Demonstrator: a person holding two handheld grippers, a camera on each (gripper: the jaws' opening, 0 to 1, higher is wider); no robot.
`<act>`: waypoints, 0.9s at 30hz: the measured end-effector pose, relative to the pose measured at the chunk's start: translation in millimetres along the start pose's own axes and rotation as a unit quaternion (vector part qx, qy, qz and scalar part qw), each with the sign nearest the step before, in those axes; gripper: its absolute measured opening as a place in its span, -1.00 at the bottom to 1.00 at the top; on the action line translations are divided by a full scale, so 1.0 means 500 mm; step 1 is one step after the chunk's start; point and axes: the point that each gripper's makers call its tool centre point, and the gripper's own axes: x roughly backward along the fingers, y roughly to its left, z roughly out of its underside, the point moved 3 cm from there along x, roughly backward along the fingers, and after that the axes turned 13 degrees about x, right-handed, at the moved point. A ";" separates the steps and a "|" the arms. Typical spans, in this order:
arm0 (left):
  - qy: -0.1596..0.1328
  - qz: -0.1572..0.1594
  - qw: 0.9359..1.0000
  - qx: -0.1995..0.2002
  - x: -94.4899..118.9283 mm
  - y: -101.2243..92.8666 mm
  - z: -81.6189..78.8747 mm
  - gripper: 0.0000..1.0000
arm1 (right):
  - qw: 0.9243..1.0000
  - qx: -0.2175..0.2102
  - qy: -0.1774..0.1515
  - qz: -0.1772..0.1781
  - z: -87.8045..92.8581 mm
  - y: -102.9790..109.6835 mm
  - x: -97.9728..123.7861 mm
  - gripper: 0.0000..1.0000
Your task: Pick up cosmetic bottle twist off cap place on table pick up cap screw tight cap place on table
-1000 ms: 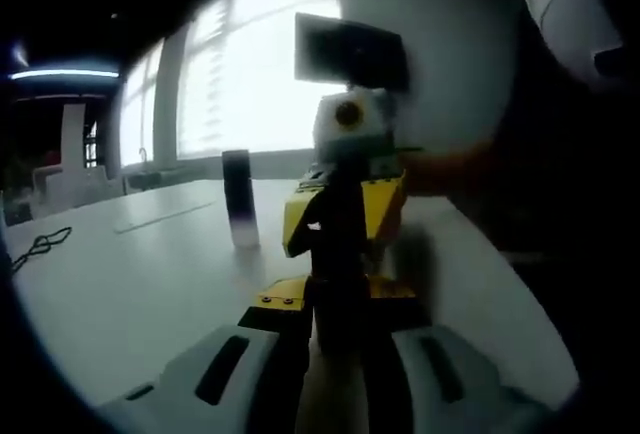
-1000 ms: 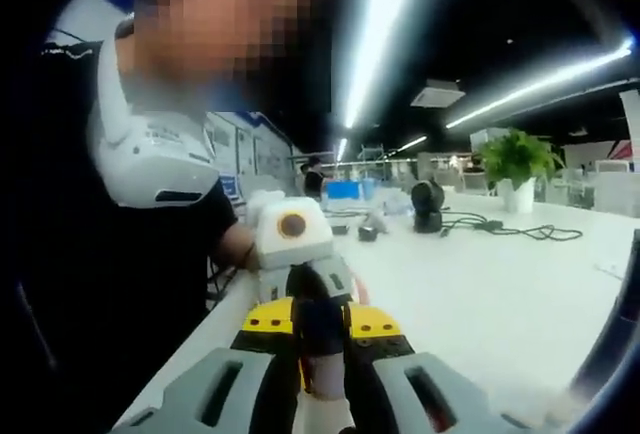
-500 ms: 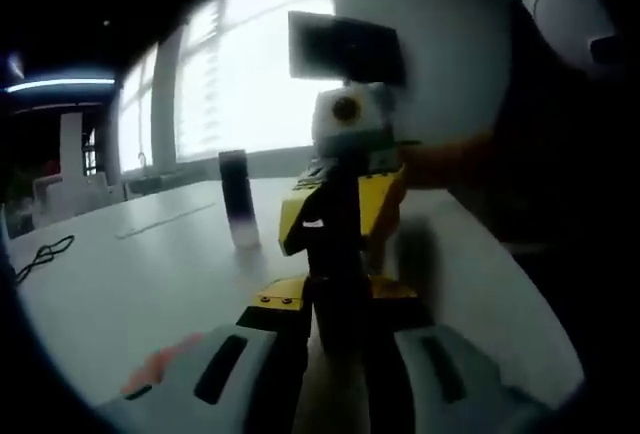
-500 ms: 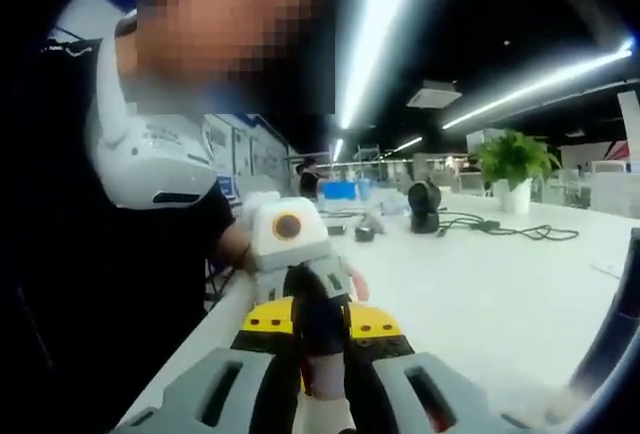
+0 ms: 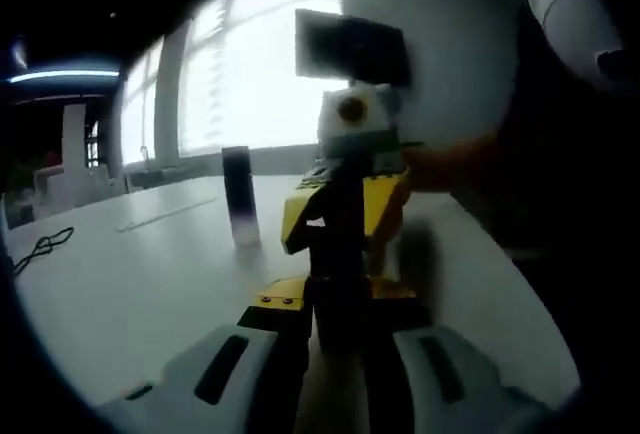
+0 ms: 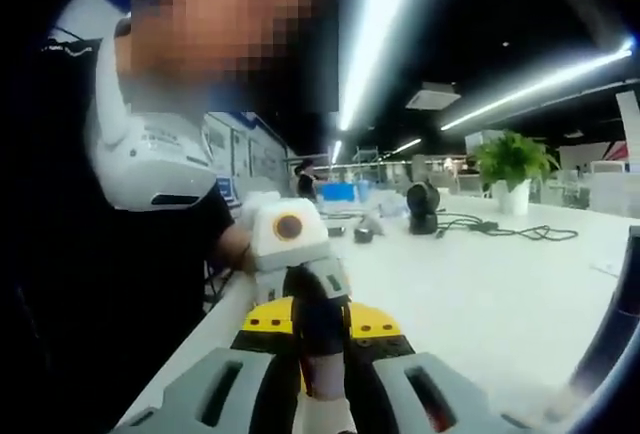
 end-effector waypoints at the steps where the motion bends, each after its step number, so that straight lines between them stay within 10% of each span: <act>1: -0.002 0.001 1.000 -0.005 0.000 -0.002 0.001 -0.81 | 1.000 0.000 -0.001 0.001 0.000 0.000 0.001 -0.80; 19: 0.008 0.001 1.000 -0.004 0.003 -0.003 0.005 -0.81 | 1.000 -0.007 -0.005 0.008 0.001 0.001 0.000 -0.79; 27: -0.011 -0.016 0.996 -0.085 -0.002 0.001 -0.002 -0.80 | 1.000 -0.002 -0.003 0.016 0.003 -0.005 0.005 -0.77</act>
